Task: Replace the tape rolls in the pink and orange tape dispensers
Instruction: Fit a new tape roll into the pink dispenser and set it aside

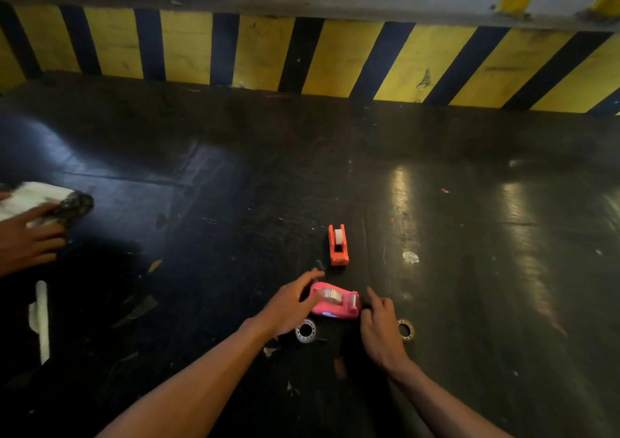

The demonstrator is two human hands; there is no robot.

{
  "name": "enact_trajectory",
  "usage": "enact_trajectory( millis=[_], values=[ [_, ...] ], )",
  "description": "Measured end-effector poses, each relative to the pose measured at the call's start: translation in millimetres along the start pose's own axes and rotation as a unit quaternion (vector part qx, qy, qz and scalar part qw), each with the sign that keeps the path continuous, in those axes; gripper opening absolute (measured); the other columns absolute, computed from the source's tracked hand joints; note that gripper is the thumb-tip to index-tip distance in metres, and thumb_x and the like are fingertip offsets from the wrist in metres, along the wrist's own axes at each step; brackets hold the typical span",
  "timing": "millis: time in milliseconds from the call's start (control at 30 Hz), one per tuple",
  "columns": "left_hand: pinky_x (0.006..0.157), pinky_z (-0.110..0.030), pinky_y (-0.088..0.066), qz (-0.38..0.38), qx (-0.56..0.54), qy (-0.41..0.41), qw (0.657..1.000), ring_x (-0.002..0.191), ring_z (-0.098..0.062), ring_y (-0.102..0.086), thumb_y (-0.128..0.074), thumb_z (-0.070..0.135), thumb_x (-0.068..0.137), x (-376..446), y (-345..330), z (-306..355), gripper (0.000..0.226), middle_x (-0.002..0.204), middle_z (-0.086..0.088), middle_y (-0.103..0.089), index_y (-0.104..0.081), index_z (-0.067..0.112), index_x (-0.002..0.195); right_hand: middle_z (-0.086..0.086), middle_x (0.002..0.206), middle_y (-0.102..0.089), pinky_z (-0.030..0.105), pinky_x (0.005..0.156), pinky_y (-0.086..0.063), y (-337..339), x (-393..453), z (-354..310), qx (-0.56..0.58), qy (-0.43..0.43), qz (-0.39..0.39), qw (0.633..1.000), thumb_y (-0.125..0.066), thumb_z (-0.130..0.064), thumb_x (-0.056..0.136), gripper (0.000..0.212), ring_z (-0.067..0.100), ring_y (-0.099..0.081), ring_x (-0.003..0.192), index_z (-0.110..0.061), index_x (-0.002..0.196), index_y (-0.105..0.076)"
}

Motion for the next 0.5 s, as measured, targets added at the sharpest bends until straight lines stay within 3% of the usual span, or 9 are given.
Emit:
enact_trajectory(
  millis=[100, 233, 333, 500],
  values=[
    [0.127, -0.048, -0.017, 0.114, 0.052, 0.032, 0.992, 0.157, -0.021, -0.011, -0.040, 0.040, 0.106, -8.4, 10.9, -21.5, 0.056, 0.170, 0.001, -0.013, -0.022, 0.030, 0.158, 0.006, 0.140, -0.044, 0.027, 0.107, -0.036, 5.1, 6.3, -10.4, -0.072, 0.098, 0.035, 0.992, -0.055, -0.026, 0.101, 0.059, 0.017, -0.045, 0.127, -0.016, 0.156, -0.034],
    [0.128, -0.044, -0.004, 0.150, 0.248, 0.075, 0.954, 0.157, -0.021, 0.002, -0.031, 0.044, 0.107, -18.9, 11.0, -56.2, 0.062, 0.171, -0.004, -0.003, -0.010, 0.021, 0.160, 0.004, 0.165, -0.026, 0.042, 0.122, -0.029, -9.9, 17.7, -13.9, -0.232, 0.179, -0.086, 0.952, -0.066, -0.040, 0.091, 0.086, 0.024, -0.026, 0.151, -0.028, 0.161, -0.018],
    [0.126, -0.045, -0.002, 0.154, 0.339, 0.064, 0.926, 0.157, -0.022, 0.004, -0.027, 0.047, 0.106, -22.3, 4.7, -70.0, 0.064, 0.171, -0.002, 0.001, -0.005, 0.023, 0.160, 0.006, 0.157, -0.039, 0.042, 0.117, -0.036, -17.0, 26.3, -14.4, -0.267, 0.189, -0.110, 0.939, -0.063, -0.030, 0.091, 0.086, 0.026, -0.038, 0.143, -0.024, 0.161, -0.013],
    [0.128, -0.045, -0.003, 0.171, 0.361, 0.063, 0.915, 0.157, -0.020, 0.004, -0.024, 0.048, 0.104, -22.0, 1.8, -72.0, 0.064, 0.171, 0.000, 0.001, -0.005, 0.025, 0.160, 0.012, 0.132, -0.055, 0.046, 0.099, -0.047, -0.1, 33.5, -3.3, -0.225, 0.158, -0.031, 0.961, -0.071, -0.033, 0.087, 0.082, 0.035, -0.053, 0.119, -0.021, 0.157, -0.029]
  ],
)
Point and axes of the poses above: each hand's wrist, its own x-axis towards the middle knuckle, its own y-axis out of the back of the hand, z = x × y, the point moved 3 cm from there along x, towards the middle knuckle
